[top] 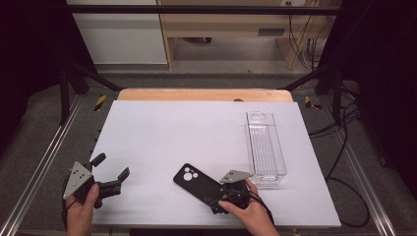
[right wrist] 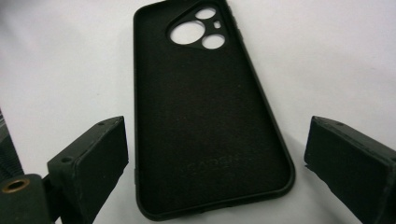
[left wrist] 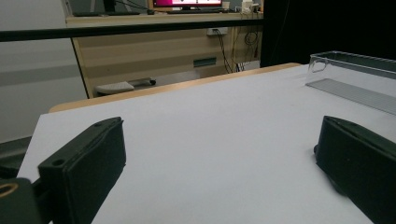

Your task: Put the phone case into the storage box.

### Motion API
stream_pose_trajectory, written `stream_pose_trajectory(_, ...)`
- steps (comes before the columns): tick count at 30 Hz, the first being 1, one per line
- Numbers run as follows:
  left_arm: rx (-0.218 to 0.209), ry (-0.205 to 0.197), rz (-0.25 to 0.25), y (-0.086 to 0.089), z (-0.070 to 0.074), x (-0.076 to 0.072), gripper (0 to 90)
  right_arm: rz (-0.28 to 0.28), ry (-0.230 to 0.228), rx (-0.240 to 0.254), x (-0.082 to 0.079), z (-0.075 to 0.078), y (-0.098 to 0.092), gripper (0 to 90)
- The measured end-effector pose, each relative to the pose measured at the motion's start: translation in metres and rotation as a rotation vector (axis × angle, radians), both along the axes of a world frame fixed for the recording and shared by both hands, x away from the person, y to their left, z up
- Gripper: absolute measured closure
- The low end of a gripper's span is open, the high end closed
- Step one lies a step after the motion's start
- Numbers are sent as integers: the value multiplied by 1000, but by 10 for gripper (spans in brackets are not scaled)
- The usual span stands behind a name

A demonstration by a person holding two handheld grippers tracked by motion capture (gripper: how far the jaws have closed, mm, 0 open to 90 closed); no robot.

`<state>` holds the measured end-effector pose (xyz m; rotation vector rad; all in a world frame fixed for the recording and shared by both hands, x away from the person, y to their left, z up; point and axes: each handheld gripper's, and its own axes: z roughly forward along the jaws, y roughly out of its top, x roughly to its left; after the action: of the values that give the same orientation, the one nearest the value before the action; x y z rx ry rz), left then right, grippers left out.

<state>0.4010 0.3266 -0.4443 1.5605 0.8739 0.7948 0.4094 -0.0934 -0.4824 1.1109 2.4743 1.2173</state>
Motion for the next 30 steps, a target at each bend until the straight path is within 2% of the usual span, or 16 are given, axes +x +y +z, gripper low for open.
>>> stream_pose_trajectory(4, 2, 0, -1, 0, 0, 0, 18, 12, -1, -3, 0, -1, 3, 62)
stream_pose_trajectory(11, 9, 3, -4, -2, 0, -1, 18, 32, -29, -88, -1, -5, 14, 53)
stream_pose_trajectory(17, 12, 4, -9, -3, 0, -1, 18, 40, -78, -158, -4, -6, 21, 75)
stream_pose_trajectory(26, 15, 7, -15, -5, -1, -1, 18, 47, -66, -176, -1, -4, 22, 97)
stream_pose_trajectory(30, 13, 5, -12, -5, -1, -1, 17, 62, -68, -164, 2, -4, 22, 89)
